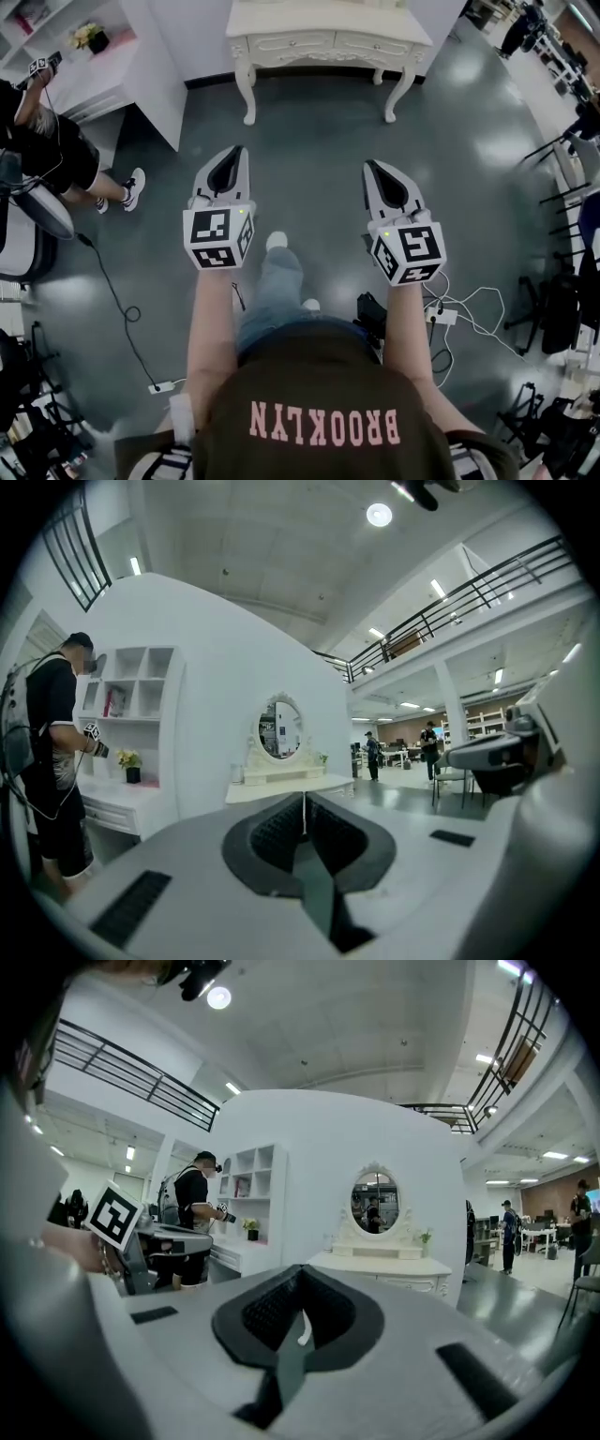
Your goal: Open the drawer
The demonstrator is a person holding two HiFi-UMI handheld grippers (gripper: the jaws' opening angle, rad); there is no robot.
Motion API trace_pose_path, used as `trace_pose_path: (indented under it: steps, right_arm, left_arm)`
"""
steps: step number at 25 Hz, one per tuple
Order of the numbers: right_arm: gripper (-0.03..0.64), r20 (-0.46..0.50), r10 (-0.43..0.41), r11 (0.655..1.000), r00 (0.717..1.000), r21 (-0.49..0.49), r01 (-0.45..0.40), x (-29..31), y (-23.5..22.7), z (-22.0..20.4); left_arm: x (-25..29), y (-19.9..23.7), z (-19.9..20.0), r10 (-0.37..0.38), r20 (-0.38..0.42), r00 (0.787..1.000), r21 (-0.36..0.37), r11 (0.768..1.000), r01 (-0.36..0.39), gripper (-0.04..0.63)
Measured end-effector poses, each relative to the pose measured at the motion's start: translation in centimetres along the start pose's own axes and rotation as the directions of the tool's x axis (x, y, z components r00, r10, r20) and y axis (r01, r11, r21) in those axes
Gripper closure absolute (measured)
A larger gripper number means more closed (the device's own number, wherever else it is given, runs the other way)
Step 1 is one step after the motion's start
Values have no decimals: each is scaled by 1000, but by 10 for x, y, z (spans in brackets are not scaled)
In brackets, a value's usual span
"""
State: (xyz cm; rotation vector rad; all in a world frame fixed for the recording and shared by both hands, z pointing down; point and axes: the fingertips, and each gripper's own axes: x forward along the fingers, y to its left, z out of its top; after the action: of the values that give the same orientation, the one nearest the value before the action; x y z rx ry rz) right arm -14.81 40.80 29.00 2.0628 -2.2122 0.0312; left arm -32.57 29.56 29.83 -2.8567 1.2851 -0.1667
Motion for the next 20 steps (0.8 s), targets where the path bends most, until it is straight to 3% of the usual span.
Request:
trace_pose_path:
  steps: [6, 20]
  right_arm:
    - [620, -1, -28, 999, 1000, -16, 28, 46, -19, -3]
    - [620, -37, -96, 995, 995, -28, 95, 223, -86, 8]
  left_arm:
    - [53, 14, -2, -44, 3, 999, 15, 999, 44, 586]
    - [242, 88, 0, -122, -15, 992, -20, 992, 122, 586]
